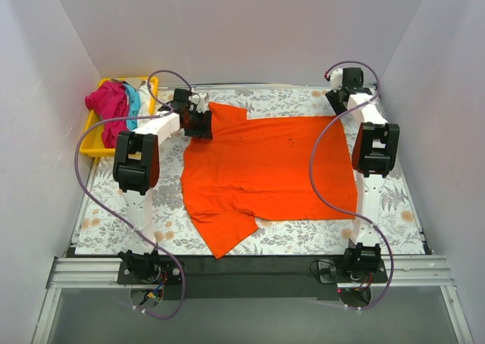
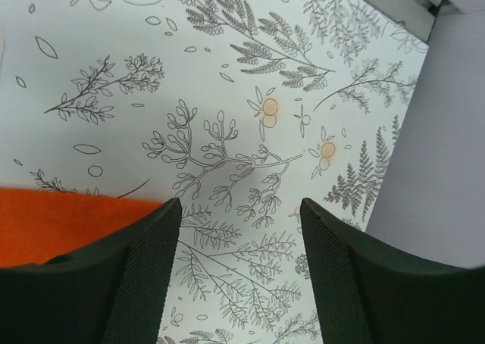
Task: Fold and stack the t-shirts
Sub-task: Flatten the tshirt out, then fold the tshirt
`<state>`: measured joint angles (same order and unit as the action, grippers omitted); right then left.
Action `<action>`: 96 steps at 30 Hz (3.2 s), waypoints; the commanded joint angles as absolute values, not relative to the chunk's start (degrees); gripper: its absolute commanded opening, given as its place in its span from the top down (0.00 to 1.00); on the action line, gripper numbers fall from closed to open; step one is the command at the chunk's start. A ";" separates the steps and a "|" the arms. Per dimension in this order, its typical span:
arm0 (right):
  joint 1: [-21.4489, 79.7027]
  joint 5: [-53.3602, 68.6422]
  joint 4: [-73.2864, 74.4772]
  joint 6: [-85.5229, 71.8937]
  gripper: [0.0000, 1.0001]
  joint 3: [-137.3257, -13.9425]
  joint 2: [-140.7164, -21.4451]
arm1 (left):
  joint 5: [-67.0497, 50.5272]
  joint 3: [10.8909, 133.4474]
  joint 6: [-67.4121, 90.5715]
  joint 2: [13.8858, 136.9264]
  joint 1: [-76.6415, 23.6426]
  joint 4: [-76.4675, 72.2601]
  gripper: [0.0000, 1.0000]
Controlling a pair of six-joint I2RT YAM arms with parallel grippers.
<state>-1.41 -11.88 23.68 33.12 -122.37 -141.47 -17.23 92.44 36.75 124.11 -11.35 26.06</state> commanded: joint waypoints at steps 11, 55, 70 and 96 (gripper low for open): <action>-1.32 -0.80 25.48 27.43 0.42 -114.43 -126.91 | -17.40 115.12 40.25 131.90 -8.96 17.32 0.49; -4.92 10.37 23.73 17.67 0.43 -123.93 -138.87 | -21.27 126.30 43.51 143.70 -8.35 5.10 0.31; -5.01 10.64 25.31 19.34 0.49 -120.50 -141.24 | -17.06 109.36 41.57 133.08 -8.79 11.95 0.36; -5.01 11.60 28.13 19.69 0.85 -125.15 -143.96 | -15.21 113.20 40.08 137.02 -8.53 20.30 0.58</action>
<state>-4.80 11.84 27.29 18.94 -122.93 -142.98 -16.21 110.78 40.69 138.17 -8.78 19.35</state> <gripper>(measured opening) 0.175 0.426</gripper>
